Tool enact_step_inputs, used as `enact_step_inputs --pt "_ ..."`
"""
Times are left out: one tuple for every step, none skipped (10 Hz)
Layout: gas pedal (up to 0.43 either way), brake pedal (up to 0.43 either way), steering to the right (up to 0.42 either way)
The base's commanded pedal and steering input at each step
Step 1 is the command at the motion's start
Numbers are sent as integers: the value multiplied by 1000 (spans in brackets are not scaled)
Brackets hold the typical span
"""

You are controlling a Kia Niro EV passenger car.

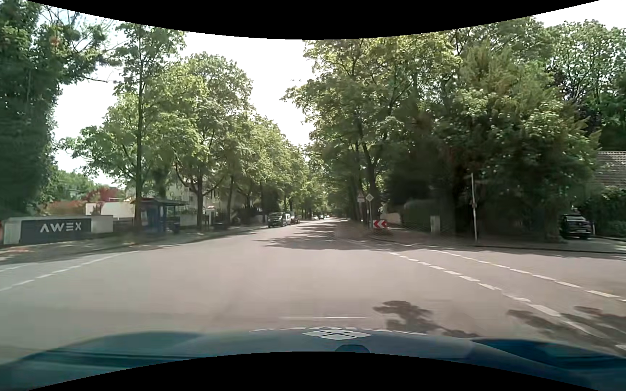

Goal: Follow the waypoints while adhering to traffic rules and regulations

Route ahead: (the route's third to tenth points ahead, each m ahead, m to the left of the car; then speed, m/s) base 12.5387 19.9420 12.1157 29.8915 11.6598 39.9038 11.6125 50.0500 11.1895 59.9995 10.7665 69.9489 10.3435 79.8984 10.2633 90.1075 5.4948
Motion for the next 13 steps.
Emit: enact_step_inputs --pt "79 0 -199" --pt "79 0 -252" --pt "79 0 -291" --pt "87 0 -323" --pt "87 0 -352" --pt "87 0 -372" --pt "87 0 -389" --pt "87 0 -393" --pt "87 0 -401" --pt "98 0 -406" --pt "150 0 -417" --pt "150 0 -429" --pt "157 0 -443"
